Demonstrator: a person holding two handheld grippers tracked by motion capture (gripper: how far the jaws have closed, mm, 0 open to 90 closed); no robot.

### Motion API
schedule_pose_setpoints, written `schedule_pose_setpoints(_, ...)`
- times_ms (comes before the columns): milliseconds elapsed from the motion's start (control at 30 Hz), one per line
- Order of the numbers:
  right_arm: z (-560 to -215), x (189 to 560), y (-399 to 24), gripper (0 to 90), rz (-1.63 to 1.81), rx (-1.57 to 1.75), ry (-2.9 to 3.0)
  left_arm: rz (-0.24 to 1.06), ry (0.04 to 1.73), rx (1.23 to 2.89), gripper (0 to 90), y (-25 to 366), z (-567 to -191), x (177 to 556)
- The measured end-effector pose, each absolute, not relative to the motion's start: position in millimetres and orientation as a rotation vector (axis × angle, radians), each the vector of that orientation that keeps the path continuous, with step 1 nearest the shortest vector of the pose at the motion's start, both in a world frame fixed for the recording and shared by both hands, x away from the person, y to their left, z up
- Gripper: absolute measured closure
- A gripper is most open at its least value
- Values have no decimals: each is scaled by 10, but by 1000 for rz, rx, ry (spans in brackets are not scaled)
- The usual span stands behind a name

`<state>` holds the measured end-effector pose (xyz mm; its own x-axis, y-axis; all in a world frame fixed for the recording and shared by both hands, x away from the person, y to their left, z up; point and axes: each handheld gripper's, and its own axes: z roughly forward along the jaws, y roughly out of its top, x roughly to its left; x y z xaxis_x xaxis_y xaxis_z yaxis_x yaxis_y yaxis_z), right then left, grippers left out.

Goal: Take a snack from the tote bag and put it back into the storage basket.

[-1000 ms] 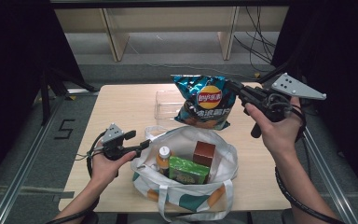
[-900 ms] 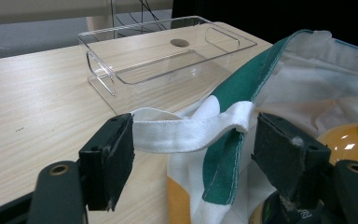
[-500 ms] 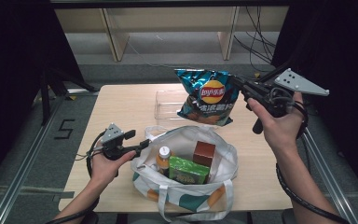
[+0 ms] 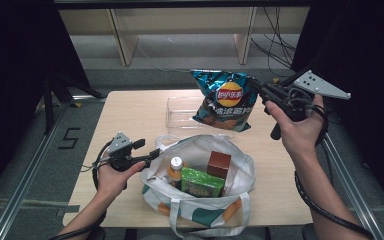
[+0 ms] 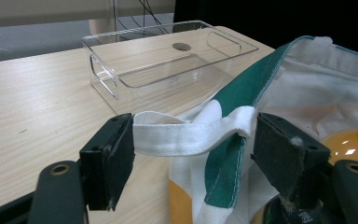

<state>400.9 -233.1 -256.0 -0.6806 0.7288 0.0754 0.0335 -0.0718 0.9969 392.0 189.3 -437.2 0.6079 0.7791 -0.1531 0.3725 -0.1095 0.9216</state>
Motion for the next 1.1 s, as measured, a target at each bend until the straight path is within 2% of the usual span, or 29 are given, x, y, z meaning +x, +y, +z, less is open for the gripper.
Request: schedule_pose_setpoints(1100, -2613, 4272, -2273, 900, 1780, 885, 1668, 468, 952, 1693, 286, 1927, -4360, 3928)
